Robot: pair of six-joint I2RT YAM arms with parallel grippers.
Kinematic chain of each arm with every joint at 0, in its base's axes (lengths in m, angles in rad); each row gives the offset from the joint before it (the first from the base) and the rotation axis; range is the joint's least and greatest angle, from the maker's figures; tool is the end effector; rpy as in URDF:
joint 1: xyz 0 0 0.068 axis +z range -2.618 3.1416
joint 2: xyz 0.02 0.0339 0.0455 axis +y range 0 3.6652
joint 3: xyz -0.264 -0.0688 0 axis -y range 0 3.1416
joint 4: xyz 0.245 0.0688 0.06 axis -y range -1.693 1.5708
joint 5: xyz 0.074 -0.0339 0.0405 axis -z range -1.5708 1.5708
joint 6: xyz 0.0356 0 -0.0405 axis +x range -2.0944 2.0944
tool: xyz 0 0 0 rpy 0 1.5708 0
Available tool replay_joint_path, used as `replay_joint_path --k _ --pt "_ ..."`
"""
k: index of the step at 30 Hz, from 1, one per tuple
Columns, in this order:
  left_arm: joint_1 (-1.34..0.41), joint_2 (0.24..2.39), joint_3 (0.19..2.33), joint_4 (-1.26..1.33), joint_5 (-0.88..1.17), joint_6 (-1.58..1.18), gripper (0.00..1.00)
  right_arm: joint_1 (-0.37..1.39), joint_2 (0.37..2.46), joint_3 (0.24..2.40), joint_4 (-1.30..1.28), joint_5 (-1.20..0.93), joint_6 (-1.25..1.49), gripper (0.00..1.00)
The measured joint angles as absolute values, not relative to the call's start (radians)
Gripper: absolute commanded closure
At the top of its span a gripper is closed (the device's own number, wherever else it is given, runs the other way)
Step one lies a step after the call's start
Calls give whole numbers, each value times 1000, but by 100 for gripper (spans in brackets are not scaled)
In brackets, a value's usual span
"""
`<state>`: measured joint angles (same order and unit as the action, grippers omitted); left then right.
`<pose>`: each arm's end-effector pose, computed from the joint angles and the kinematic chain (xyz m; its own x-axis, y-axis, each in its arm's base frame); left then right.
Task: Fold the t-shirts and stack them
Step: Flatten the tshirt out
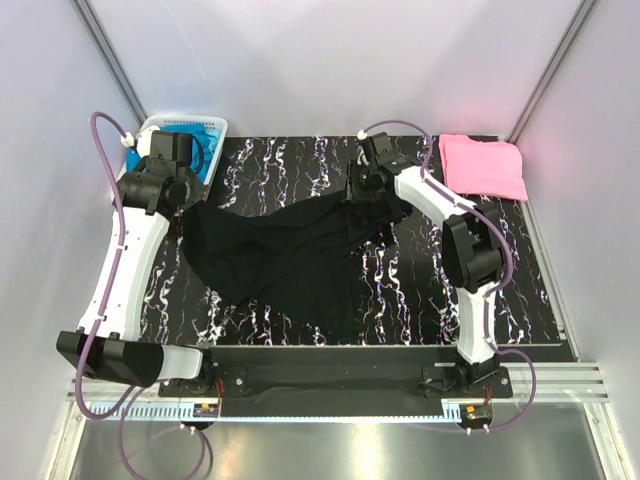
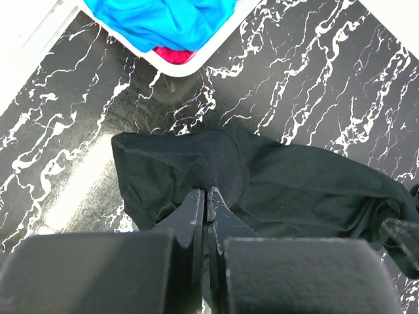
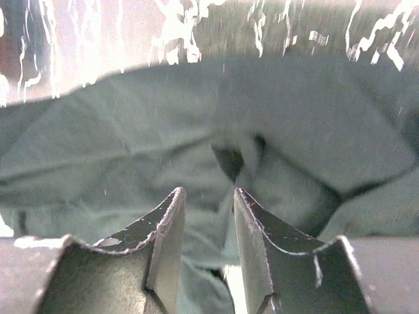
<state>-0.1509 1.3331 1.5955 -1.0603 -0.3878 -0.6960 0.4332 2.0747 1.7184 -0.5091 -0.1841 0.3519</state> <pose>0.2527 -0.0248 0.4150 -0.4650 -0.5297 -0.7094 -0.5473 0.8018 -0.2399 0.4227 0.2027 0.2325 -0.8281 -0.0096 -0.5606 -0.2503 0.9010 0.3543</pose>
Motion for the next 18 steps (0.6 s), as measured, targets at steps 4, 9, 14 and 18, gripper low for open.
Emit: replay_joint_path --k 4,9,14,18 --pt "-151 1321 1581 -1061 -383 -696 100 437 2118 1781 -498 -147 343 57" --pt "-151 1315 1579 -1061 -380 -688 100 446 2153 1817 -506 -60 325 57" --pt "-151 1315 1579 -1060 -379 -684 100 456 2171 1827 -521 20 302 59" --pt "-151 1315 1579 -1060 -378 -683 100 464 2175 1827 -522 63 288 59"
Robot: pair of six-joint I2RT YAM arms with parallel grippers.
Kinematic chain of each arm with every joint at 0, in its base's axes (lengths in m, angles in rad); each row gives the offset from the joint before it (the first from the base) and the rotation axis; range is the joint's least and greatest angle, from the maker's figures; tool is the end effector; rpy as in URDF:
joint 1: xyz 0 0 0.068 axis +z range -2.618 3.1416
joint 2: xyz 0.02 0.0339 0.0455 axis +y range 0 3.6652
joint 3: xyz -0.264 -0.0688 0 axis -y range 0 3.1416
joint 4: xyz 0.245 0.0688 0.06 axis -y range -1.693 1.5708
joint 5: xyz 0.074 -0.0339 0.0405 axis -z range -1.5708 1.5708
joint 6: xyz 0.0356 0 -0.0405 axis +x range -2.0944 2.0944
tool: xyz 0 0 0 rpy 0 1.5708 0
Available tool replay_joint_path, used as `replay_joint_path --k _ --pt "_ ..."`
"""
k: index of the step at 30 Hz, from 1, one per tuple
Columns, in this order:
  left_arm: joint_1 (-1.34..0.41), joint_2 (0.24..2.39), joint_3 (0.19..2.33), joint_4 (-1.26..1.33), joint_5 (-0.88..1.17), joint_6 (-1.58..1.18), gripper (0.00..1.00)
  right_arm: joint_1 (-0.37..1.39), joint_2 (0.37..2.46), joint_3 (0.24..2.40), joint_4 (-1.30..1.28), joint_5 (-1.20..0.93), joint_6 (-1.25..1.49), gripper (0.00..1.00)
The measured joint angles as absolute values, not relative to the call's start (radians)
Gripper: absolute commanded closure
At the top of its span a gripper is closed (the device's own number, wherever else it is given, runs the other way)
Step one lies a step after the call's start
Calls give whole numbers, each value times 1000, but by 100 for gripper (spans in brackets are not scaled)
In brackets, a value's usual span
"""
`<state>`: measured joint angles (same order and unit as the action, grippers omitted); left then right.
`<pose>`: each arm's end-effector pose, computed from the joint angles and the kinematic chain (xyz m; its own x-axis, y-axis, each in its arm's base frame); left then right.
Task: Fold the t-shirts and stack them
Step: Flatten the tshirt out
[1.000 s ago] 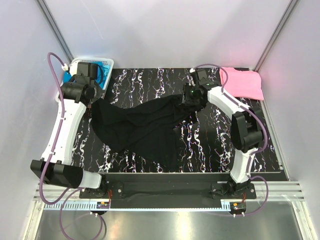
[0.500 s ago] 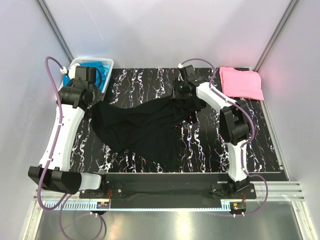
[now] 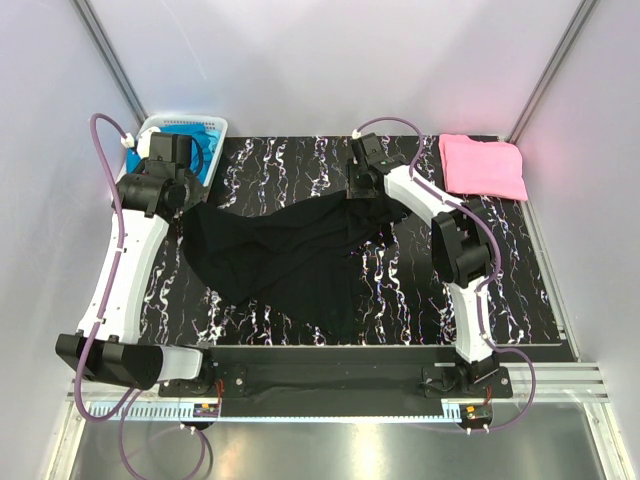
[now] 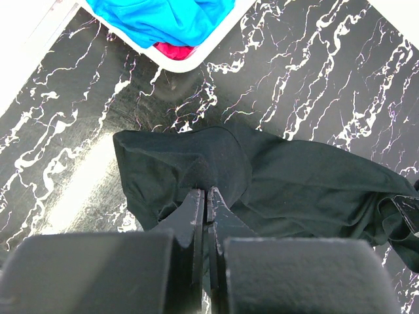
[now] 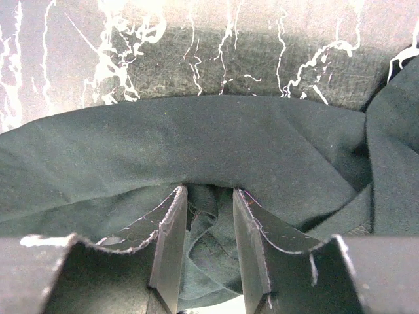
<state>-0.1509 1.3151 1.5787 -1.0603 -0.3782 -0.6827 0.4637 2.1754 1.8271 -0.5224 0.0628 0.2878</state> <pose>0.2481 -0.0244 0.4141 -0.4756 -0.5207 -0.7090 -0.5356 0.8108 -0.2362 0.4405 0.2178 0.2197 -0.7723 -0.0695 -0.6314 -0.1992 0.9704 0.1369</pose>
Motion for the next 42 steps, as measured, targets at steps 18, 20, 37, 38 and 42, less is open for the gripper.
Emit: replay_joint_path --k 18,20,37,38,42 --pt "-151 1315 1579 -1061 -378 -677 100 470 2206 1847 -552 83 279 100" --pt "-151 1315 1579 -1060 -378 -677 100 471 2206 1847 -558 91 283 100" --pt "-151 1251 1576 -1068 -379 -660 100 485 1743 1724 -725 402 275 100" --pt "-151 1246 1576 -1068 -379 -659 100 485 1714 1724 -735 414 273 100" --pt "-151 1237 1576 -1068 -379 -659 100 485 1624 1722 -769 463 271 100"
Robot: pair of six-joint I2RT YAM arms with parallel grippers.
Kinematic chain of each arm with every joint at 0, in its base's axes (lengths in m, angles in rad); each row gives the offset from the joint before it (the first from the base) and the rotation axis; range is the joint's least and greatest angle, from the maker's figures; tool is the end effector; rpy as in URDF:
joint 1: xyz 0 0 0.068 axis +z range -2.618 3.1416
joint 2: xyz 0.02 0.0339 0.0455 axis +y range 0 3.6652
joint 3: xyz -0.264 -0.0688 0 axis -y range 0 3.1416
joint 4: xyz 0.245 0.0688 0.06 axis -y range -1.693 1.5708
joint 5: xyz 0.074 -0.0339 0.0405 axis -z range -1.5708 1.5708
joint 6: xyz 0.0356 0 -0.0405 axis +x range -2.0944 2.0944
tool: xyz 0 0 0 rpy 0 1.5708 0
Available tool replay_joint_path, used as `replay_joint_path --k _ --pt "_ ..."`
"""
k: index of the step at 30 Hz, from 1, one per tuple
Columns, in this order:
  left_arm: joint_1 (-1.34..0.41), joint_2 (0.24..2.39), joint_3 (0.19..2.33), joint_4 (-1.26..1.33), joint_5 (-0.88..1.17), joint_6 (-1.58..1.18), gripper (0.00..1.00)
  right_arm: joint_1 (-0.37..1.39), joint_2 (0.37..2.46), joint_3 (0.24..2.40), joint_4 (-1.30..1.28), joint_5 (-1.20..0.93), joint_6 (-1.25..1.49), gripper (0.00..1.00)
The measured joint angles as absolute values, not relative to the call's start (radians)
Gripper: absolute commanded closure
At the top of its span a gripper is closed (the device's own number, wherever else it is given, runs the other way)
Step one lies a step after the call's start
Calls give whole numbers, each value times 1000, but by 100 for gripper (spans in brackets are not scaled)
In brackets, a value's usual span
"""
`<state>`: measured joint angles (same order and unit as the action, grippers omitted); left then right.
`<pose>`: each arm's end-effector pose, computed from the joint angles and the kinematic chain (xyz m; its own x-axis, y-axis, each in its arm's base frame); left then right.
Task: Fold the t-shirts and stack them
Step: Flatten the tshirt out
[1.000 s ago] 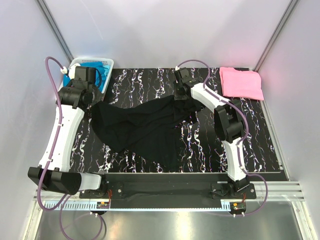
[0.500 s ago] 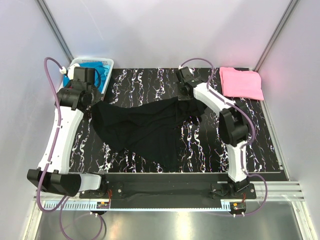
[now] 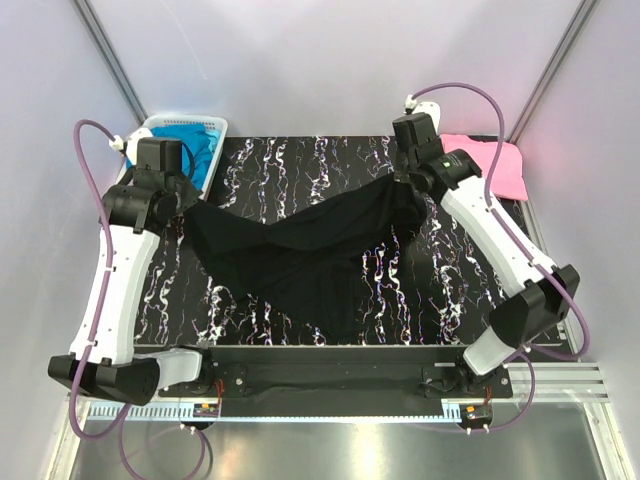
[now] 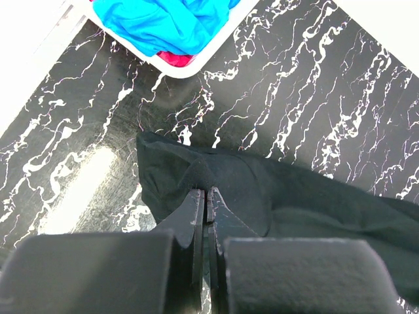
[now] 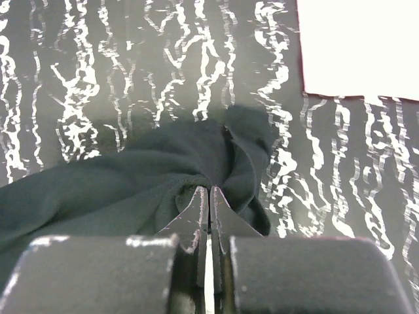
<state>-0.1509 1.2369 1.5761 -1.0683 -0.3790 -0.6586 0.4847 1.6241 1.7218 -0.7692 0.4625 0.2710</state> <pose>0.2238 -0.0207 0.4297 -0.4394 -0.5083 -0.7406 -0.5084 0.8205 -0.2615 0.3214 0.1513 0.3949 -0.5593 -0.0238 -0.8286 0.0434 0.9974 -0.0579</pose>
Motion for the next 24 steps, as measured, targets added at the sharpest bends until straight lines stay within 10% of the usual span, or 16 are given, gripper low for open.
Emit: replay_joint_path --k 24 --pt "-151 1097 1626 -1142 -368 -642 100 485 1237 1632 -956 609 365 100"
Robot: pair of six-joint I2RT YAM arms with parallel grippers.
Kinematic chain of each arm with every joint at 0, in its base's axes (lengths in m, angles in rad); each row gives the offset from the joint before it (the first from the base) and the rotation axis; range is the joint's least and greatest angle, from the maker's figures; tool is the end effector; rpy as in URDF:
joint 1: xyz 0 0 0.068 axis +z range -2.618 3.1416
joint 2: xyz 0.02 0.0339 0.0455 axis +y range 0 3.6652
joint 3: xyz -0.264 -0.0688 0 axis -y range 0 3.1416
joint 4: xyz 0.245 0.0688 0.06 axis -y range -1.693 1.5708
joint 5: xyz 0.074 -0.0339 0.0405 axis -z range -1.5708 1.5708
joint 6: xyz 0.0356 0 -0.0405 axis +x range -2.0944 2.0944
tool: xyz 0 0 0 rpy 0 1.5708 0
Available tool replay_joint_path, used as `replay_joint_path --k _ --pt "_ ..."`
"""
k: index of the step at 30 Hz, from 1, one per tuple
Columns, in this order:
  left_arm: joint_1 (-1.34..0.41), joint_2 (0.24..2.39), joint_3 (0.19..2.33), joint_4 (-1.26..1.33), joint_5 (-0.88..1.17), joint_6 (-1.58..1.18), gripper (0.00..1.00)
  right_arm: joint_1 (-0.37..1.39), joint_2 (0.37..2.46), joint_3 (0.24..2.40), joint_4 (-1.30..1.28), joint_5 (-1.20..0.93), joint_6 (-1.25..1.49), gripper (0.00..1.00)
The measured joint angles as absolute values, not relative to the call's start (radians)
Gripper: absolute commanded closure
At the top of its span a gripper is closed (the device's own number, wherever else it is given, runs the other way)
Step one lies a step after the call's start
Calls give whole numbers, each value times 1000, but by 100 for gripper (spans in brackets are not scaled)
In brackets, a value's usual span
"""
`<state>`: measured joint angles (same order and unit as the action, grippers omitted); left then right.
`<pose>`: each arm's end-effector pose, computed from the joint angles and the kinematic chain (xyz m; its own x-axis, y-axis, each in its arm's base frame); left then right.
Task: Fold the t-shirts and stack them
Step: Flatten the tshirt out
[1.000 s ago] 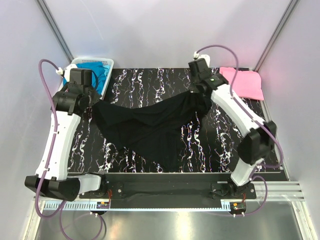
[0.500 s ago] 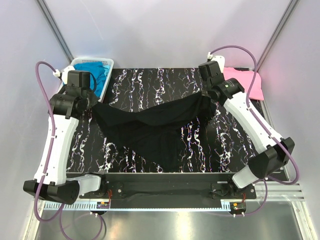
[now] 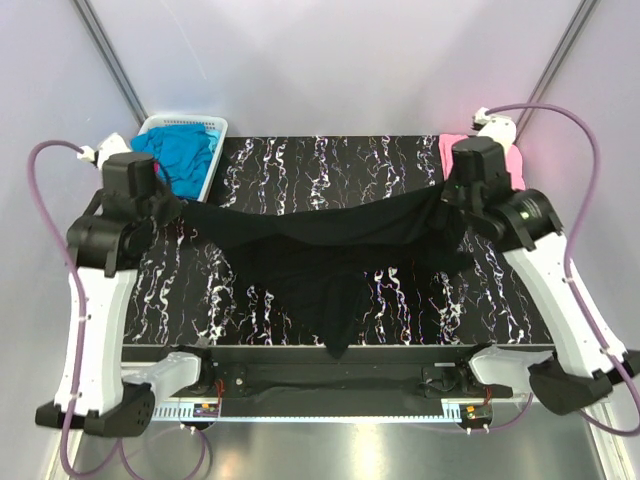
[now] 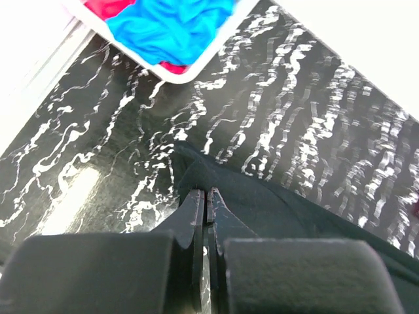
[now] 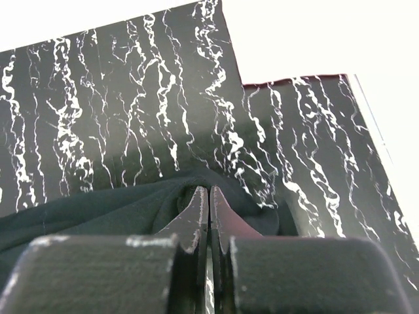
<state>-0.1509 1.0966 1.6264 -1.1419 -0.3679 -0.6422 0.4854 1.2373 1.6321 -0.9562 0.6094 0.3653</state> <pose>0.1683 -0.0126 0.4624 -0.3646 -0.5099 -0.7792 -0.4610 0.8259 -0.3247 0.2076 0.0865 0.4576 -0.4234 0.1078 -0.8995 0.2112 0.9773 0.0178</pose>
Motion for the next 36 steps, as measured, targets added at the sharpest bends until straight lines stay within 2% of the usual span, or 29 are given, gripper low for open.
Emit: replay_joint_path --k 12,18,23,26,28,33,36 --pt "-151 834 1753 -1217 -203 -561 100 485 989 1621 -1107 501 398 100" --pt "-151 806 1813 -1287 -190 -557 100 485 901 1594 -1150 422 447 100" --pt "-151 859 1819 -1298 -278 -582 100 485 871 1502 -1109 480 522 100" --pt "-151 935 1747 -1243 -361 -615 100 485 962 1443 -1080 593 580 100" --pt "-151 1028 1687 -1200 -411 -649 100 457 1102 1427 -1050 647 616 100" --pt "-148 1275 1603 -1117 -506 -721 100 301 1393 1332 -888 616 643 100" --pt "-146 1381 1563 -1074 -513 -757 100 231 1491 1315 -820 582 636 100"
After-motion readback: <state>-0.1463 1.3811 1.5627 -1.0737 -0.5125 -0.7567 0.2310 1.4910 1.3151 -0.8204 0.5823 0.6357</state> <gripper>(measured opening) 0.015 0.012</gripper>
